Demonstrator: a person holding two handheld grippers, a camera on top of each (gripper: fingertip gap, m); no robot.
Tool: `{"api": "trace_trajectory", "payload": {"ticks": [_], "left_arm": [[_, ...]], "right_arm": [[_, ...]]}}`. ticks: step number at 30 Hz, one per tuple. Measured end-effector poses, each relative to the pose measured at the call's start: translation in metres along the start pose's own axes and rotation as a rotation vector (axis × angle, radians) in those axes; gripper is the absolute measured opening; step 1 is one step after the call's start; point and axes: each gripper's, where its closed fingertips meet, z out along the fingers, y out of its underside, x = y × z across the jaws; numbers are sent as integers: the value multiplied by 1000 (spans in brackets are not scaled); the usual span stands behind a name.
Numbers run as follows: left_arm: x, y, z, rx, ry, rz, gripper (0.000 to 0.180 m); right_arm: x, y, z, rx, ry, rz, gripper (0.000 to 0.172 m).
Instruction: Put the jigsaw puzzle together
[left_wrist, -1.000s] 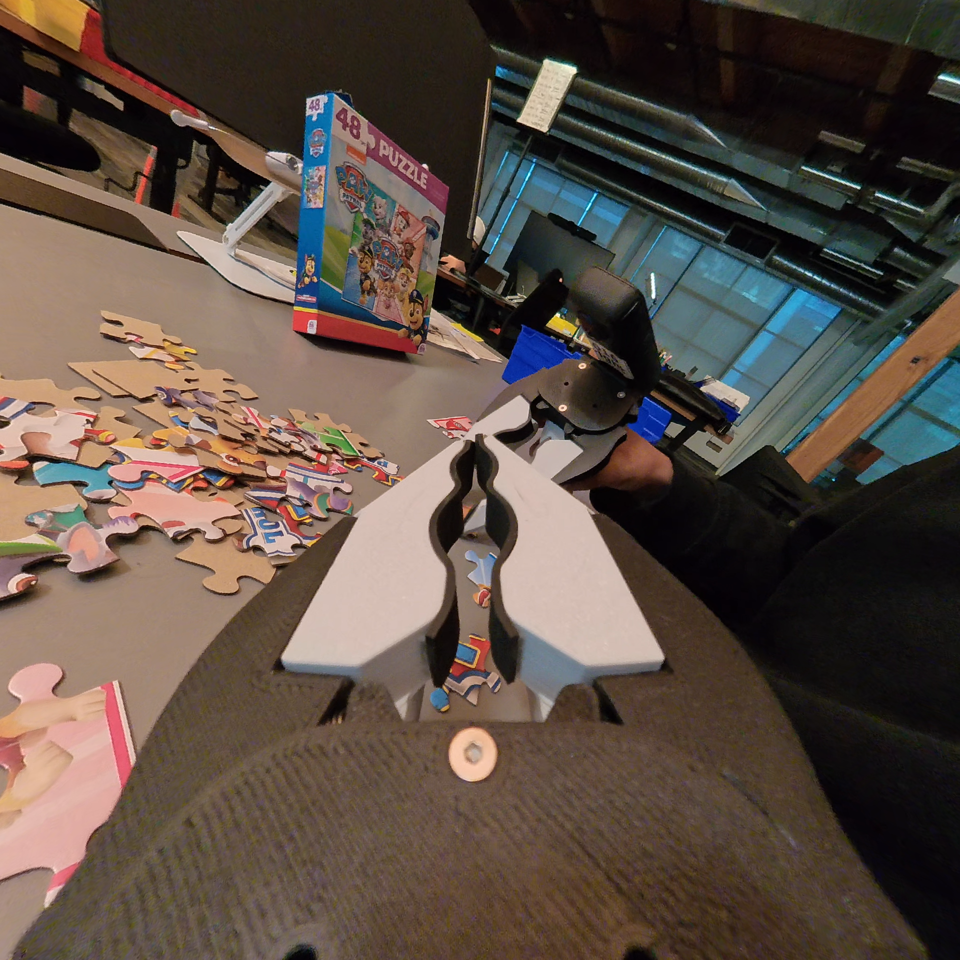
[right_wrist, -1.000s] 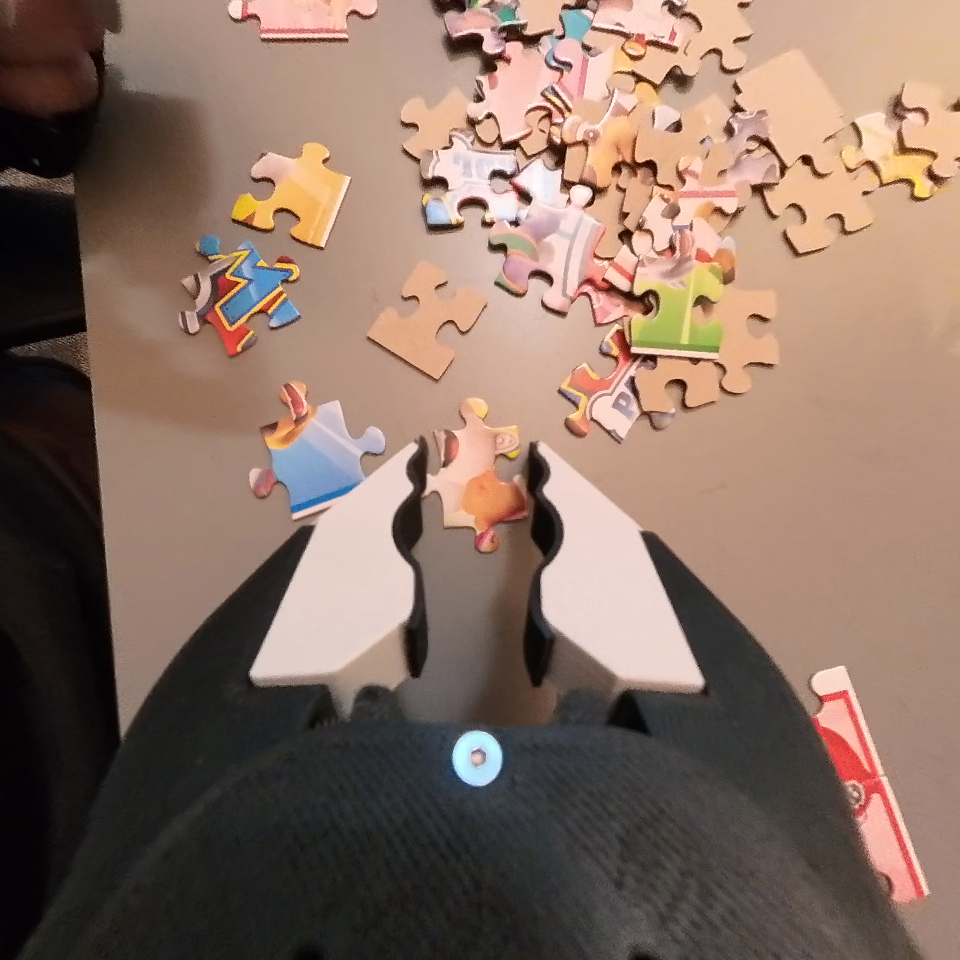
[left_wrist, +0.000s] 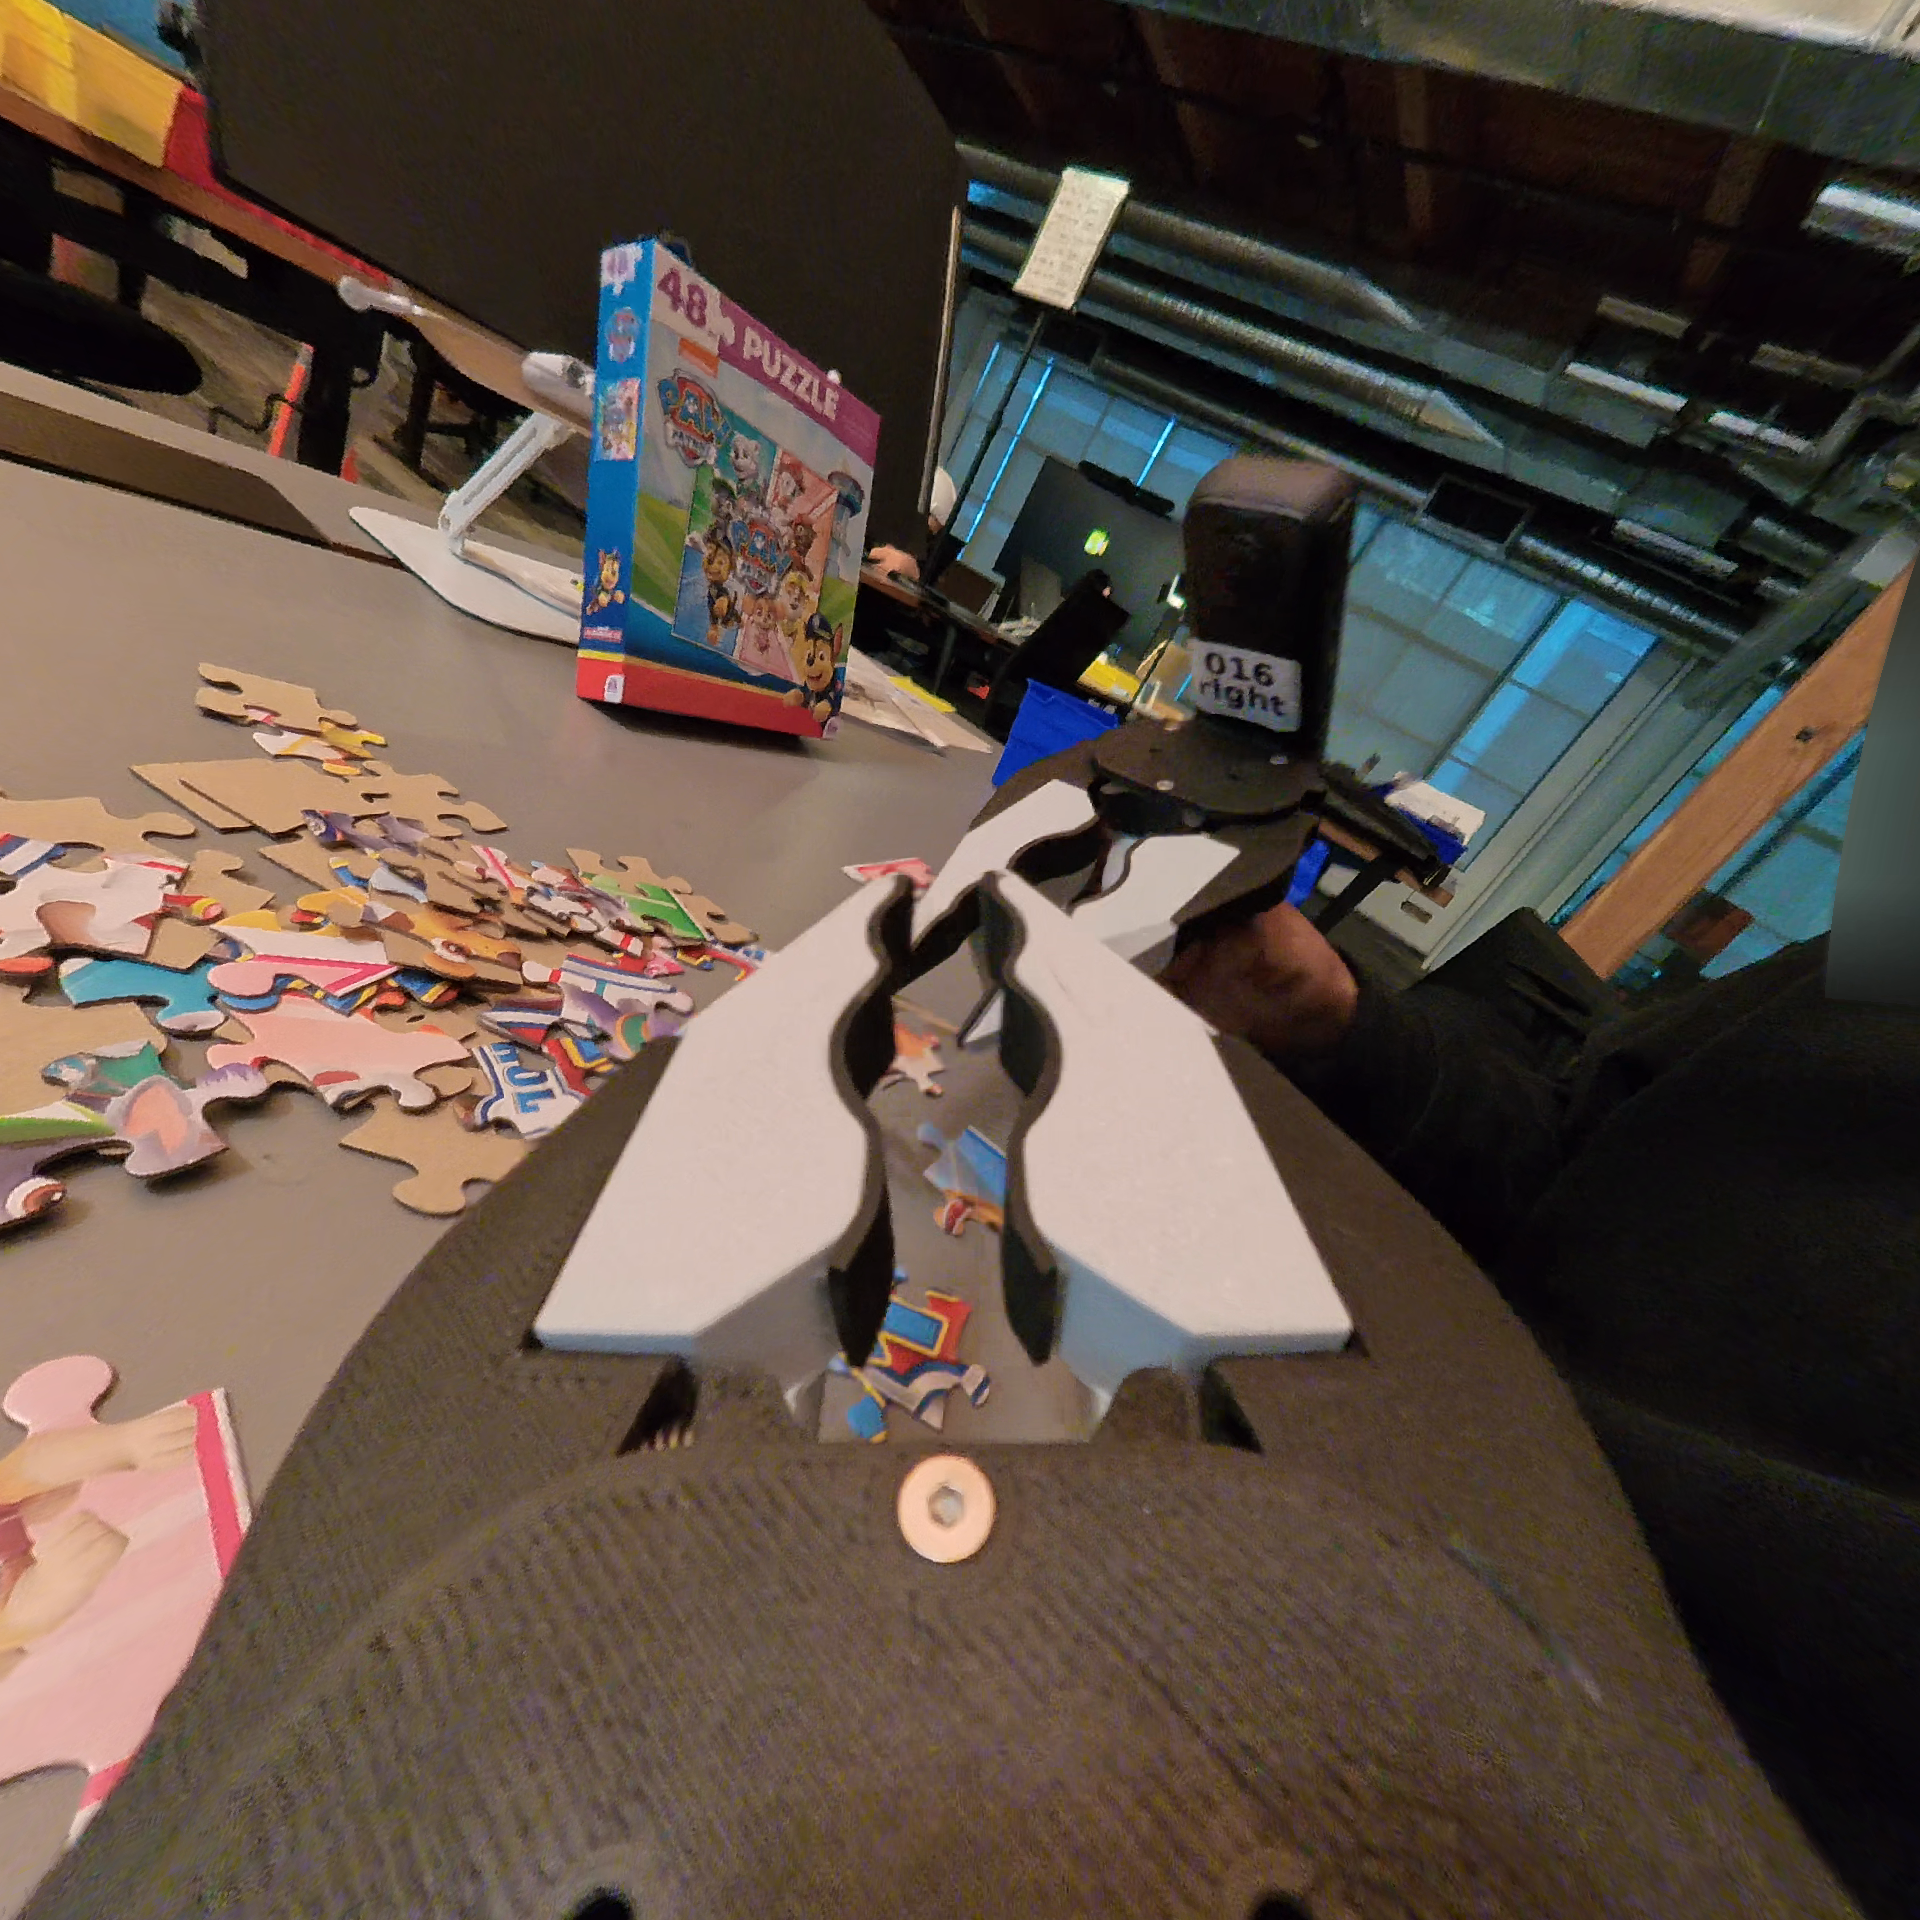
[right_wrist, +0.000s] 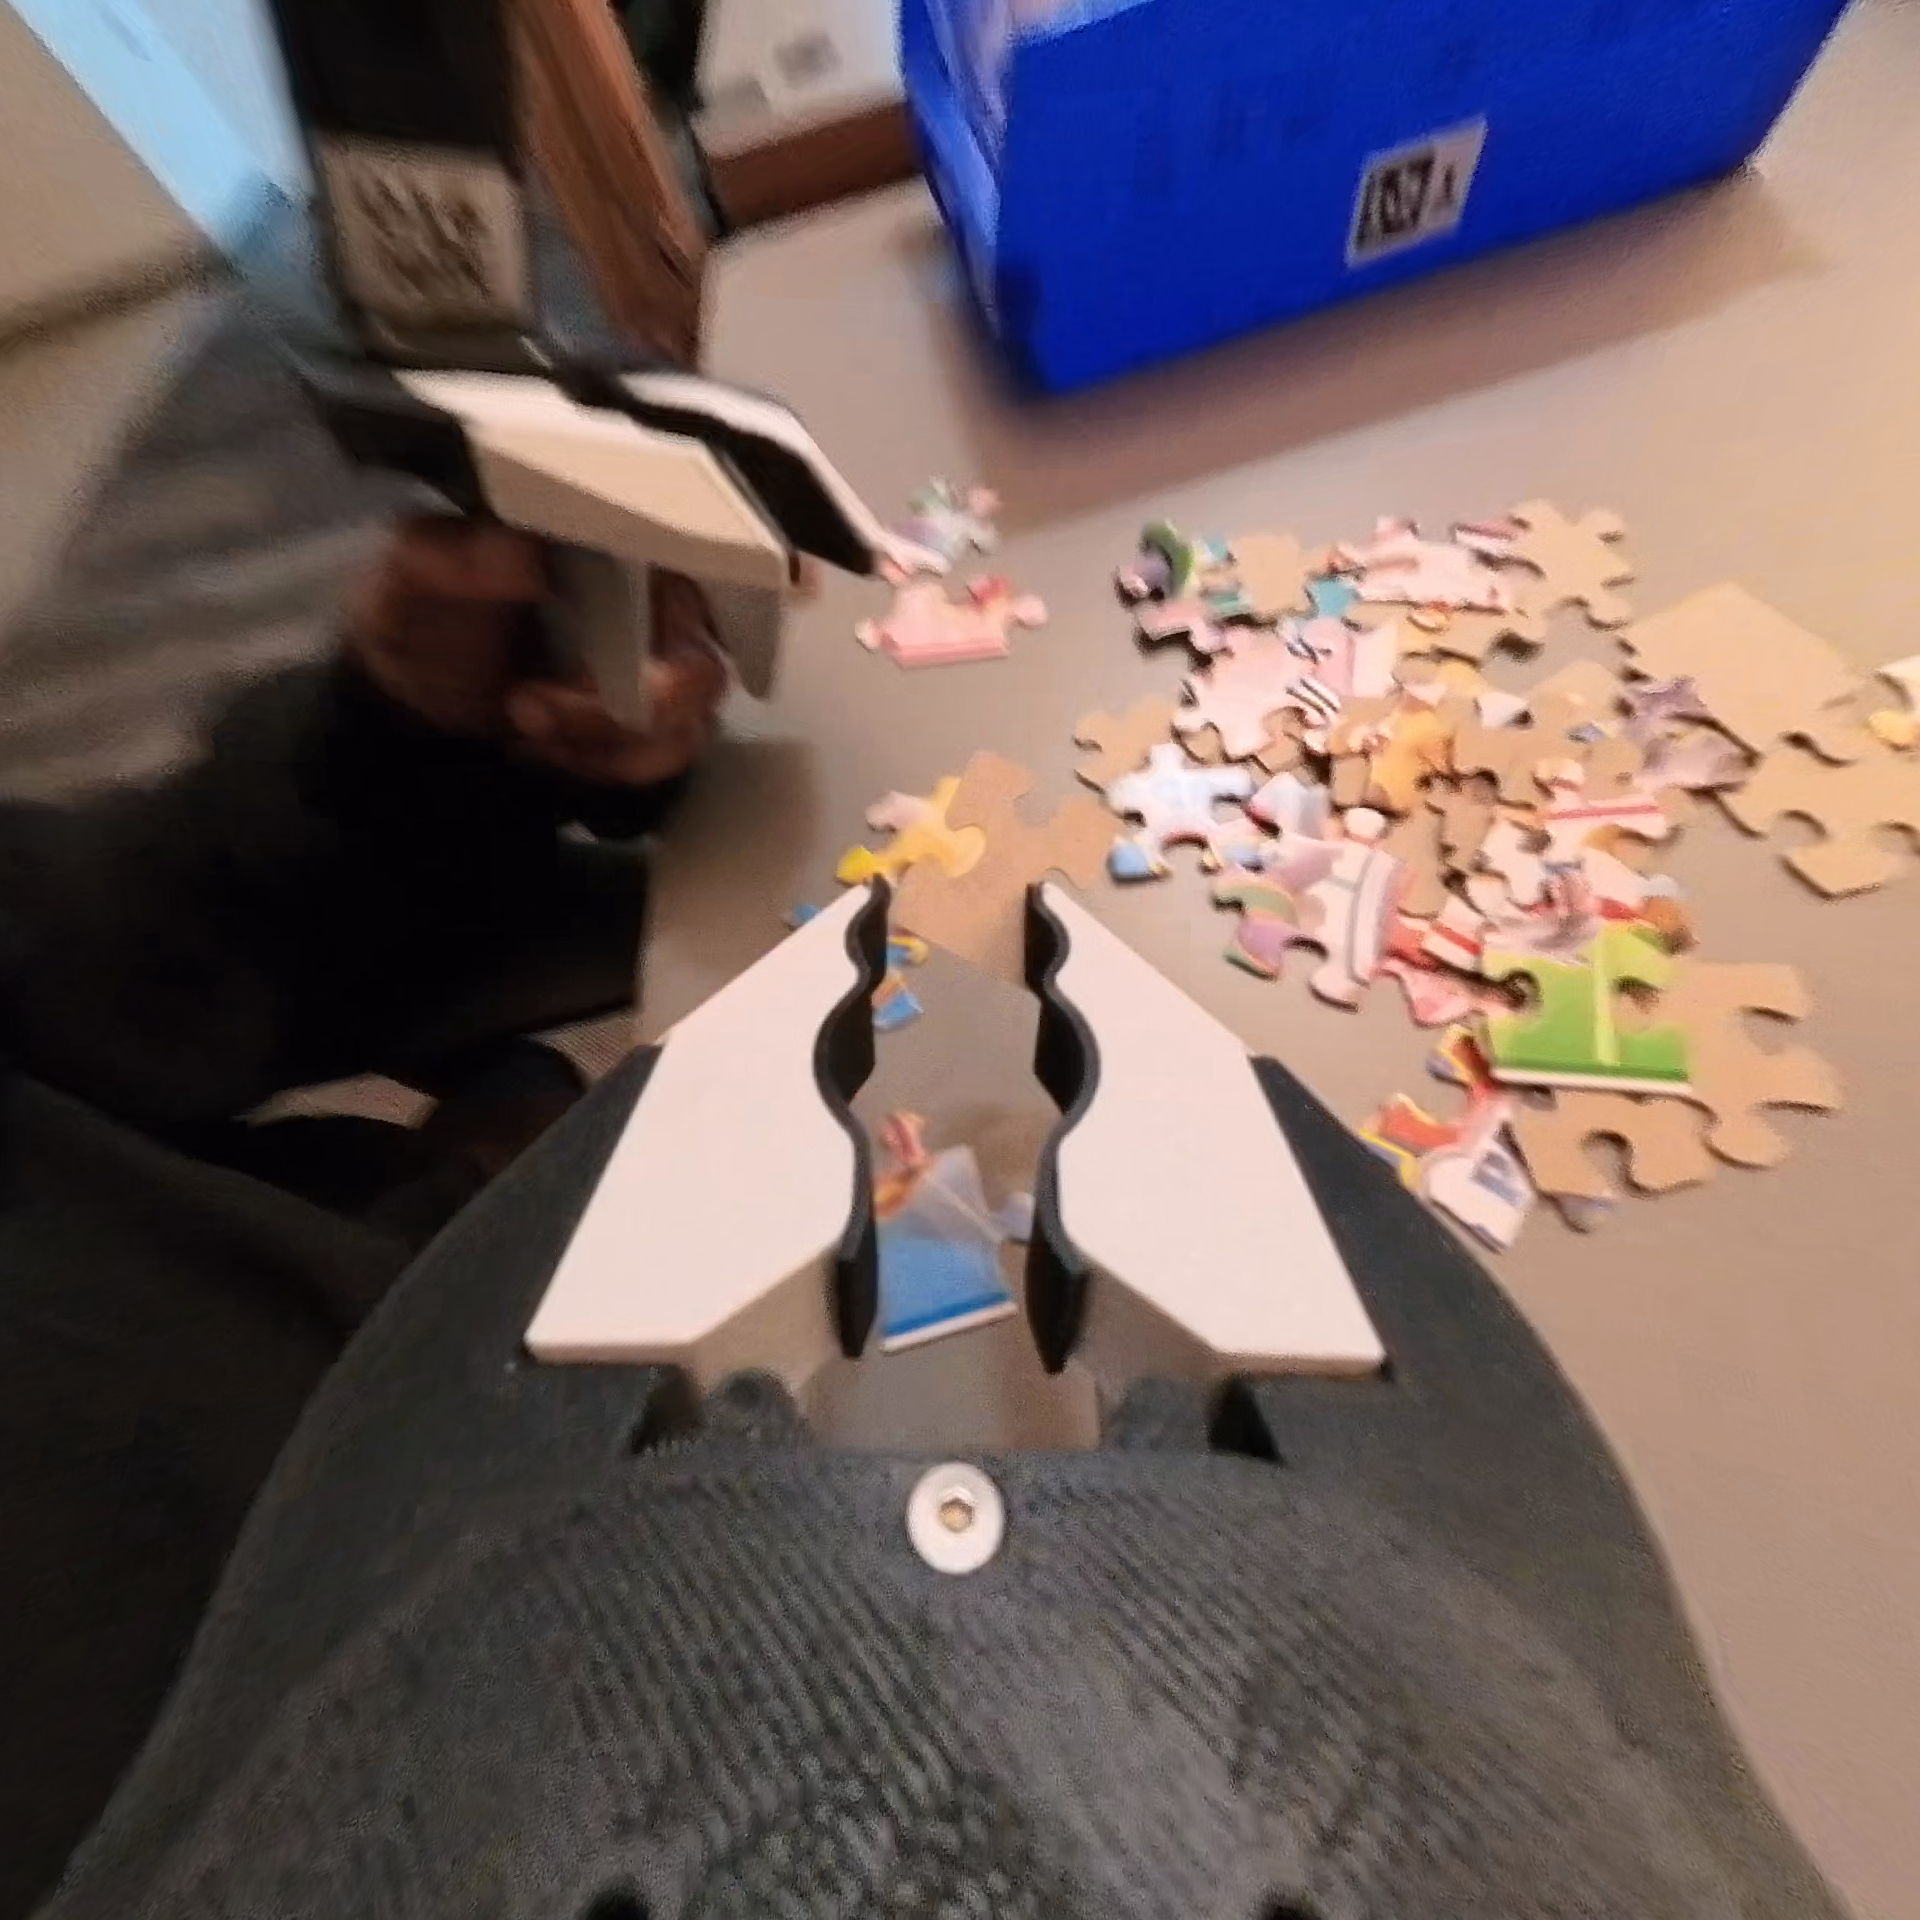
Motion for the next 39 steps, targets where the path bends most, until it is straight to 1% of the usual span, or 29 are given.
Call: {"api": "trace_trajectory", "payload": {"ticks": [1,3,6,8,9,11,13,15,17,18,21,22,25,27,29,31,33,35,36,39], "left_arm": [[2,-3,-1,23,16,-9,20],[13,-9,-3,62,86,-15,35],[29,-8,-1,55,180,-20,44],[37,0,5,12,211,-24,51],[41,4,9,-6,232,-31,51],[52,8,13,-21,291,-58,45],[63,7,14,-4,368,-104,35],[72,4,12,9,443,-144,10],[72,2,12,22,452,-179,2],[68,0,12,31,440,-193,1],[58,-9,9,79,418,-263,0],[53,-9,8,83,403,-283,0],[39,-4,11,53,326,-302,0],[33,2,14,23,284,-310,0],[27,6,17,0,248,-333,0],[21,10,19,-15,217,-361,0],[17,12,20,-18,203,-393,0],[15,14,20,-23,201,-419,0],[15,16,21,-30,198,-425,0],[14,20,22,-55,181,-415,0]], "right_arm": [[-8,-9,-7,60,-77,50,25],[-23,-27,-22,180,-255,174,25],[-48,-47,-46,307,-561,353,25],[-61,-53,-56,345,-715,437,25],[-66,-55,-58,353,-778,475,25],[-73,-56,-60,351,-884,548,24],[-74,-54,-59,346,-948,613,25],[-73,-53,-59,353,-992,662,25],[-65,-57,-63,399,-1013,712,23],[-58,-59,-65,431,-997,729,22],[-32,-54,-61,471,-825,720,17],[-26,-52,-59,471,-760,693,16],[-16,-45,-52,435,-539,543,25],[-8,-42,-46,409,-313,336,36],[0,-41,-45,365,-56,45,42],[1,-39,-44,283,164,-244,46],[2,-33,-37,169,324,-478,48],[2,-26,-29,74,419,-627,50],[0,-23,-24,52,436,-670,51],[-8,-22,-16,51,434,-707,50]]}}
